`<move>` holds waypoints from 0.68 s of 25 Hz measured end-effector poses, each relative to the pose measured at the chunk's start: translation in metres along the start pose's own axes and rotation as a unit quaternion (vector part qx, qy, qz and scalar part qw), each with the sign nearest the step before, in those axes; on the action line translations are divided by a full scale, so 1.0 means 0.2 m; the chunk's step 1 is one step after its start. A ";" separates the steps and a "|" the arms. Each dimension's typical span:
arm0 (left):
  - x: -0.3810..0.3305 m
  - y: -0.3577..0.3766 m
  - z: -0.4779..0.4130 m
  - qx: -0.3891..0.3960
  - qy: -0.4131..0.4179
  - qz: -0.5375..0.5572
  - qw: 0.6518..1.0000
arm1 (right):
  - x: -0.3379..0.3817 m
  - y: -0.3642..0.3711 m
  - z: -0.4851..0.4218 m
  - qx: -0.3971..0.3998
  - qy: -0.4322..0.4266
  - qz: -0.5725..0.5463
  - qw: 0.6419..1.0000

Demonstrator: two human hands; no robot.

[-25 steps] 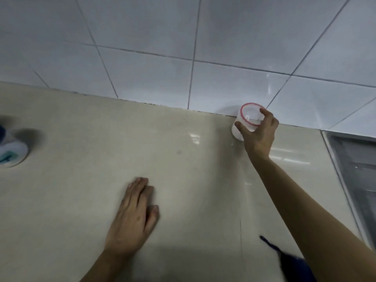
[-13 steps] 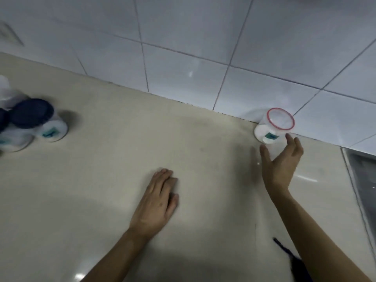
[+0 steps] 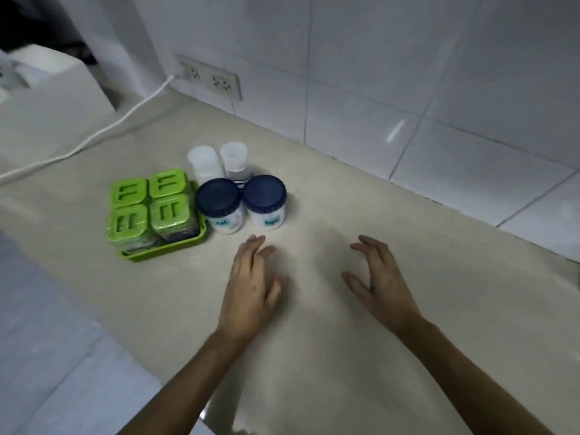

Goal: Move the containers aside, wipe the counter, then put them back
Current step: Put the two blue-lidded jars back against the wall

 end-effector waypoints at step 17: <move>0.61 -0.11 -0.62 0.002 -0.103 -0.129 0.986 | 0.29 0.34 -0.66 0.030 0.017 -0.078 0.996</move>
Point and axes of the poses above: each hand's wrist, its own z-axis away from the middle knuckle, its own y-axis out of the palm, x = y × z, the point moved 9 cm from there along -z, towards the middle knuckle, and after that the axes turned 12 degrees about -z, right-handed, at the moved point
